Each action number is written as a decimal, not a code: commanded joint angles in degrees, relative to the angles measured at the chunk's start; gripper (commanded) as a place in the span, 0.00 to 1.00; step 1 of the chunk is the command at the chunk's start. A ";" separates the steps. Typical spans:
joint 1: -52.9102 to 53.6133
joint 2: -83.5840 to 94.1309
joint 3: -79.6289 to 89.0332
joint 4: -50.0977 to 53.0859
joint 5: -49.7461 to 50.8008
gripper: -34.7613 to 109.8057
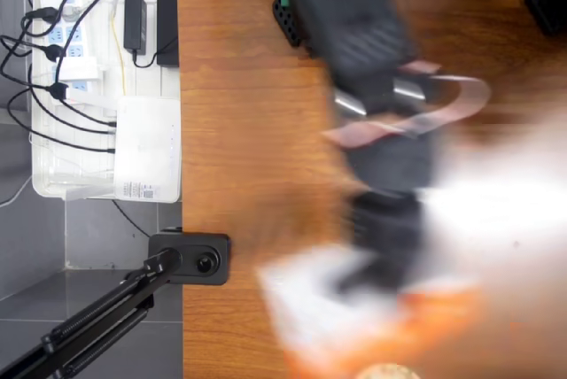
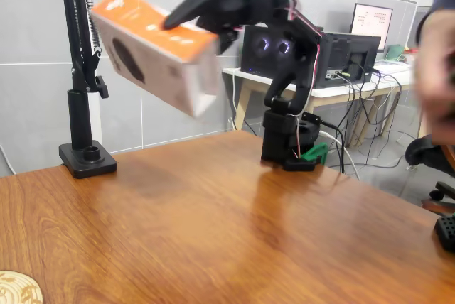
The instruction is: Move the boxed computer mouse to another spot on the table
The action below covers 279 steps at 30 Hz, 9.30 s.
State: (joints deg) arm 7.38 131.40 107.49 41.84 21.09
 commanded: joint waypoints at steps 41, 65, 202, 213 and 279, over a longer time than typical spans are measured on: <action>12.83 -28.04 -2.81 11.07 -8.17 0.83; 0.70 0.00 23.64 -106.35 -10.55 0.24; -6.59 46.76 53.00 -143.09 1.05 0.24; -6.59 46.76 53.00 -143.09 1.05 0.24; -6.59 46.76 53.00 -143.09 1.05 0.24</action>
State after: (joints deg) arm 0.44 178.07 160.58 -101.25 21.88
